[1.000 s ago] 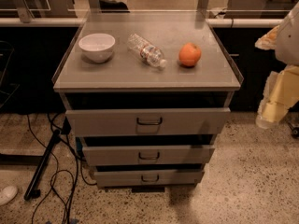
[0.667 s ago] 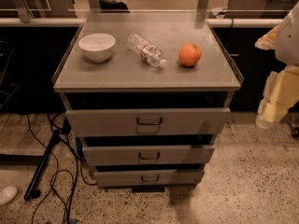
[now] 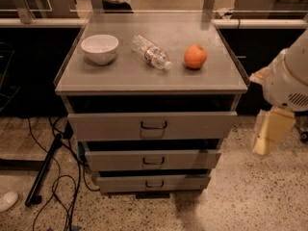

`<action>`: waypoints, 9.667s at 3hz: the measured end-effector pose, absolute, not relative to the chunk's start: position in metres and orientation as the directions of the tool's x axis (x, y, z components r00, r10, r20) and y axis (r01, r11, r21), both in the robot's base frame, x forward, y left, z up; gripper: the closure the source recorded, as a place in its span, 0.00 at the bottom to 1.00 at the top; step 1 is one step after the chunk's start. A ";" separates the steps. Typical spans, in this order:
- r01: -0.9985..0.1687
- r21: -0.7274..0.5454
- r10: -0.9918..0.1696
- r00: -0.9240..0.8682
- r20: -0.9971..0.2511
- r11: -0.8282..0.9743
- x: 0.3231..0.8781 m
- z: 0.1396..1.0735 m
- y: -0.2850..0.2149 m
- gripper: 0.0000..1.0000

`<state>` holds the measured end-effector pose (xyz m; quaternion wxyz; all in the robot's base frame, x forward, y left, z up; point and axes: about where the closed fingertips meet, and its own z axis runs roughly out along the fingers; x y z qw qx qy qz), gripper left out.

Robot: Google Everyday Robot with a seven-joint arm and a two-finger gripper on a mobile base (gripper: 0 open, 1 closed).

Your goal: Open bottom drawer

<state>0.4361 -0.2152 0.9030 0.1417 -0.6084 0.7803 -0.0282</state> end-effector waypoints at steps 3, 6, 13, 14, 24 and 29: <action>-0.958 -0.144 -0.956 -0.219 -0.196 0.249 0.421 0.854 -0.210 0.00; -0.968 -0.074 -0.944 -0.216 -0.248 0.240 0.409 0.732 -0.174 0.00; -0.975 0.068 -0.910 -0.221 -0.350 0.211 0.411 0.511 -0.088 0.00; -0.980 0.083 -0.912 -0.196 -0.361 0.178 0.423 0.479 -0.068 0.00; -0.947 0.075 -0.822 -0.308 -0.479 0.311 0.493 0.261 -0.022 0.00; -0.945 0.039 -0.810 -0.299 -0.504 0.325 0.560 0.225 -0.022 0.00</action>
Offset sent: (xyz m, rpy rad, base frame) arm -0.0017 0.0015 -0.0305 0.0009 0.0346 0.0039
